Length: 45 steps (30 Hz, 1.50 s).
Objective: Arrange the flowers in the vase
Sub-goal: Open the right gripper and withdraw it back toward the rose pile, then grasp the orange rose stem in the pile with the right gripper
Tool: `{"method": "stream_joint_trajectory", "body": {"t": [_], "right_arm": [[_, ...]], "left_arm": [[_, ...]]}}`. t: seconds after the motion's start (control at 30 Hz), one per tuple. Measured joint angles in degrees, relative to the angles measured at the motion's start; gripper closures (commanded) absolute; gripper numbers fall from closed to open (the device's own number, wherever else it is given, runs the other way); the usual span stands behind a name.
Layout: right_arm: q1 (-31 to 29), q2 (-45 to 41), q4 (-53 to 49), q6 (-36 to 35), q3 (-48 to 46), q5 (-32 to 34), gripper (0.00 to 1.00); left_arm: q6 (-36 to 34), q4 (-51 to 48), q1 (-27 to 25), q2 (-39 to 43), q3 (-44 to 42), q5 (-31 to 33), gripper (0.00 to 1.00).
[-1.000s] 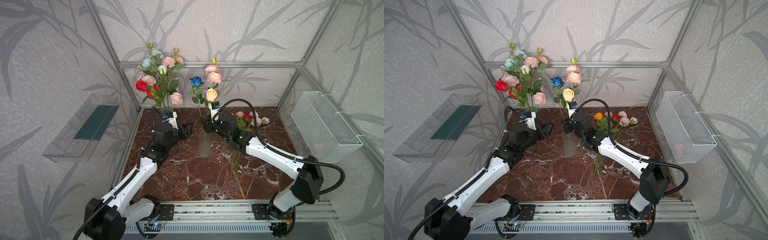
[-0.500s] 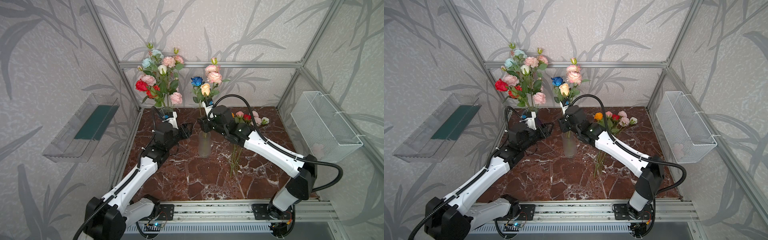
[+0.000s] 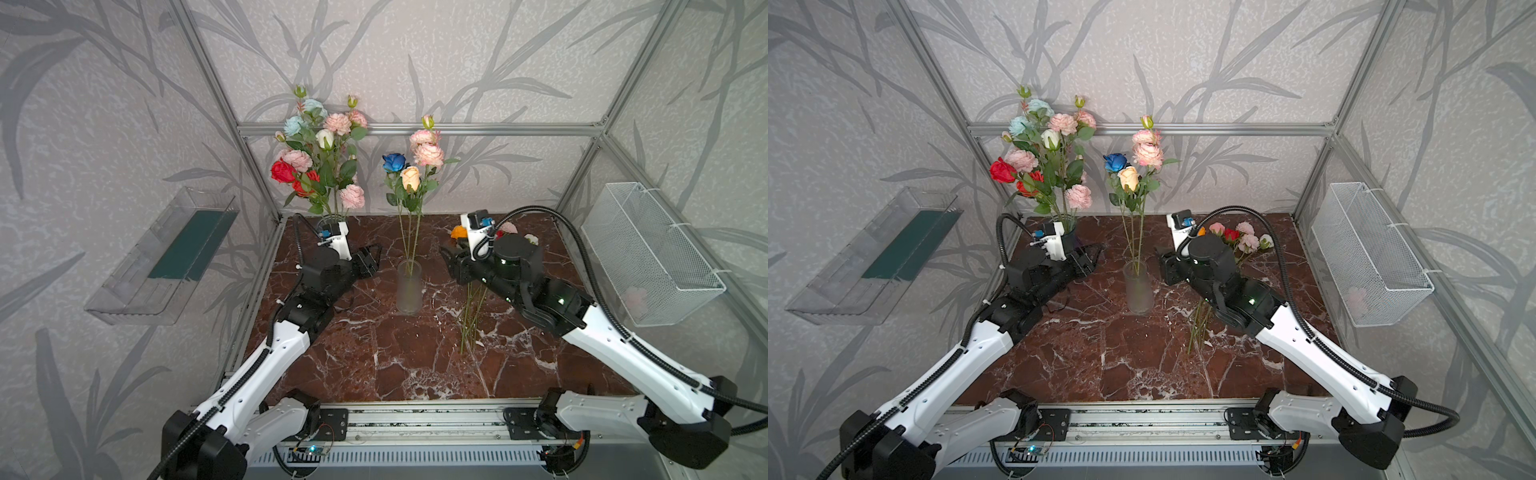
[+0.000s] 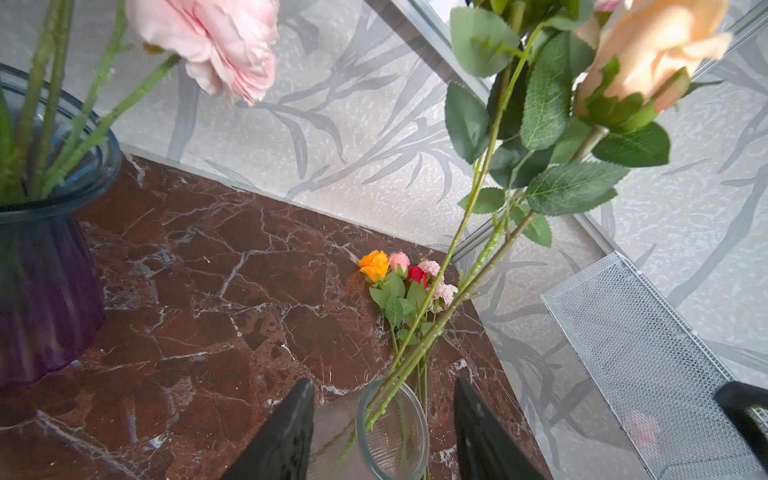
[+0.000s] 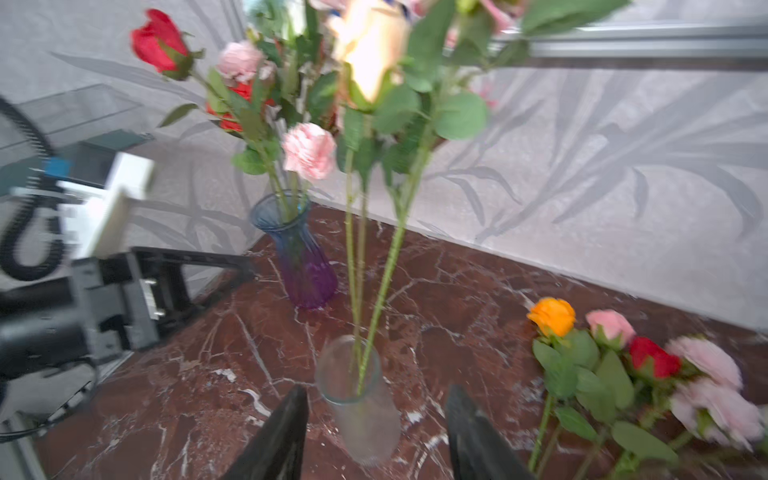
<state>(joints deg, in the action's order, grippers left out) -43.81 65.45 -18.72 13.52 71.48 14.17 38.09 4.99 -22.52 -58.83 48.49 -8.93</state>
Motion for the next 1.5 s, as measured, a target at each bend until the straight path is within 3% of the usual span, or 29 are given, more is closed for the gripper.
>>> {"method": "stream_joint_trajectory", "body": {"t": [0.13, 0.2, 0.27, 0.5, 0.67, 0.93, 1.13, 1.3, 1.4, 1.5], "right_arm": [[11.23, 2.16, -1.68, 2.51, -4.59, -4.20, 0.71], [16.50, 7.91, -2.62, 3.85, -4.57, -7.72, 0.81], [19.91, 14.38, -3.85, 4.50, -3.45, -10.62, 0.85], [25.09, 38.40, -10.47, 5.49, 9.33, -15.45, 0.80], [27.04, 49.88, -14.75, 5.33, 19.30, -17.70, 0.72], [27.78, 55.21, -18.27, 5.38, 21.46, -17.73, 0.70], [27.82, 58.05, -18.43, 5.66, 21.46, -18.75, 0.75], [27.82, 59.04, -17.90, 6.03, 21.73, -19.47, 0.83], [28.00, 59.04, -17.84, 6.16, 21.73, -19.71, 0.95], [28.02, 59.01, -17.31, 6.51, 21.55, -20.63, 1.00]], "left_arm": [[0.50, 0.85, -0.02, 0.52, -0.42, -0.09, 0.45], [0.98, 1.53, 0.00, 0.35, -0.87, -0.59, 0.45], [1.62, 2.62, -0.02, -0.04, -1.42, -1.46, 0.46], [4.92, 5.62, -0.63, -3.17, -2.47, -4.85, 0.47], [6.14, 5.86, -1.03, -4.37, -2.47, -6.16, 0.47], [6.78, 6.21, -1.05, -4.37, -2.47, -6.43, 0.47], [7.06, 6.21, -1.05, -4.37, -2.47, -6.78, 0.47], [7.04, 6.23, -1.05, -4.37, -2.47, -6.80, 0.47], [7.04, 6.23, -1.05, -4.37, -2.47, -6.80, 0.47], [7.04, 6.23, -1.05, -4.37, -2.47, -6.80, 0.47]]}}
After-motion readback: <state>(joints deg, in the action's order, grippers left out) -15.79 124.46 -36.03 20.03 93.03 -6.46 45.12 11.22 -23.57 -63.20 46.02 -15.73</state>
